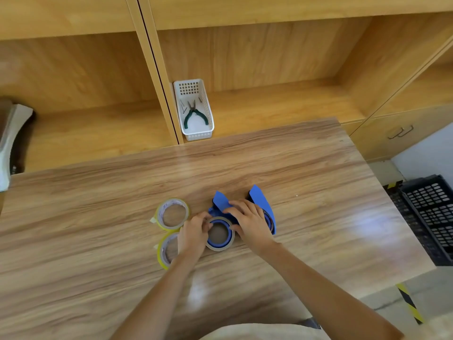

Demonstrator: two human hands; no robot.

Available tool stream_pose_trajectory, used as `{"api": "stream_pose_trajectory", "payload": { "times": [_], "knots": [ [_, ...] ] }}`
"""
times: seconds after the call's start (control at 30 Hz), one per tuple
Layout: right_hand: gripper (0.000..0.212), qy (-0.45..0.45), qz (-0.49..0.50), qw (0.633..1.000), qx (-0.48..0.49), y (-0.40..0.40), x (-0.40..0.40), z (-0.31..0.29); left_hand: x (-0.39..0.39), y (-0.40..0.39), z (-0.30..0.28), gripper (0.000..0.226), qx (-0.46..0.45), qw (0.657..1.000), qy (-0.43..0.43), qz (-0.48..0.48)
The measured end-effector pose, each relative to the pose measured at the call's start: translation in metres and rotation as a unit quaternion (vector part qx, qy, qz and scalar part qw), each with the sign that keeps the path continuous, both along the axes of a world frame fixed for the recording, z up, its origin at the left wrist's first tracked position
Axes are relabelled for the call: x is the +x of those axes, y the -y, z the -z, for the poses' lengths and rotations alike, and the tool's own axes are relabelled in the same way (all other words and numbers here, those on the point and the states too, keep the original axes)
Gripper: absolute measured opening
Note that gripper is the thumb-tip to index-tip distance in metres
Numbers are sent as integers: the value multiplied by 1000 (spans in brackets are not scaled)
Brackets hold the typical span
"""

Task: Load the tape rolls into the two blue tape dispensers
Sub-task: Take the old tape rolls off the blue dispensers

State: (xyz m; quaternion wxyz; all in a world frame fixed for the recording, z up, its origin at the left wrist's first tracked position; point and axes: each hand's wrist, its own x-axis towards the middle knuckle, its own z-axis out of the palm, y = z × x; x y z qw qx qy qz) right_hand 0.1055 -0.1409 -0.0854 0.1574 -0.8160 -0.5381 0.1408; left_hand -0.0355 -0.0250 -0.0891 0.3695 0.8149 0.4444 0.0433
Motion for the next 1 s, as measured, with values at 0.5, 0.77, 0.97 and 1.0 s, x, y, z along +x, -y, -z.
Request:
{"api": "stream_pose_trajectory", "payload": {
  "times": [0.5, 0.77, 0.97, 1.0],
  "knots": [
    [58, -126, 5, 992, 30, 6, -17, -49, -30, 15, -47, 39, 136, 986, 97, 6],
    [36, -103, -144, 983, -56, 14, -67, -45, -120, 52, -33, 41, 111, 990, 92, -8],
    [45, -87, -231, 956, -157, 31, -107, -16, -168, 90, 2, 45, 54, 997, 27, 46],
    [47, -78, -230, 955, -168, 32, -111, -12, -170, 93, 5, 50, 57, 997, 14, 56]
  ]
}}
